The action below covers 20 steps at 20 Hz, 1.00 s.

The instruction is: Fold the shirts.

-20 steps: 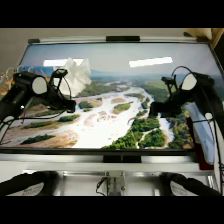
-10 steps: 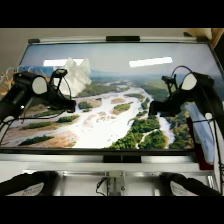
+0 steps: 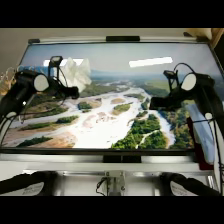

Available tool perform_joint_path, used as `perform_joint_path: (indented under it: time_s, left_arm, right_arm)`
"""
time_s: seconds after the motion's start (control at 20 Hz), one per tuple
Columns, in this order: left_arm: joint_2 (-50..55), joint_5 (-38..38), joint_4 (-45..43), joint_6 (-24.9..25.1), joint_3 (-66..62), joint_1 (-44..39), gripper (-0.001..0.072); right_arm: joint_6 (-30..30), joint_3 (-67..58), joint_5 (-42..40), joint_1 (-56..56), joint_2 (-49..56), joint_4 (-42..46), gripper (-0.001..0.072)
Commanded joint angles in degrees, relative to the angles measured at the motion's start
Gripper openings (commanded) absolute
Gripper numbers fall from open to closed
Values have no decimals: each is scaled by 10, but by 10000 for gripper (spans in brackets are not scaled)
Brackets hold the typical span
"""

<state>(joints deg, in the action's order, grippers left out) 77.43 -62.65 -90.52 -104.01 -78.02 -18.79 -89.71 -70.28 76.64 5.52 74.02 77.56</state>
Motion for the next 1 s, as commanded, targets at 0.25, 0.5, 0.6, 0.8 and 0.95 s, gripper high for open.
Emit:
perform_joint_path:
  time_s: [0.25, 0.5, 0.6, 0.8, 0.95]
  left_arm:
    - [334, -67, -19, 13, -347, 185, 629]
    - [423, -14, 85, 9, -374, 201, 672]
    - [438, 18, 136, 14, -374, 199, 657]
    - [421, 17, 267, 83, -374, 202, 37]
    - [333, 19, 319, 151, -374, 192, 35]
  right_arm:
    - [17, 0, -84, 0, 0, -115, 644]
    - [19, 0, -89, 0, 0, -115, 644]
    - [19, 0, -89, 0, 0, -115, 644]
    - [13, 0, -78, 0, 0, -121, 644]
    - [27, -1, -46, 0, -9, -114, 644]
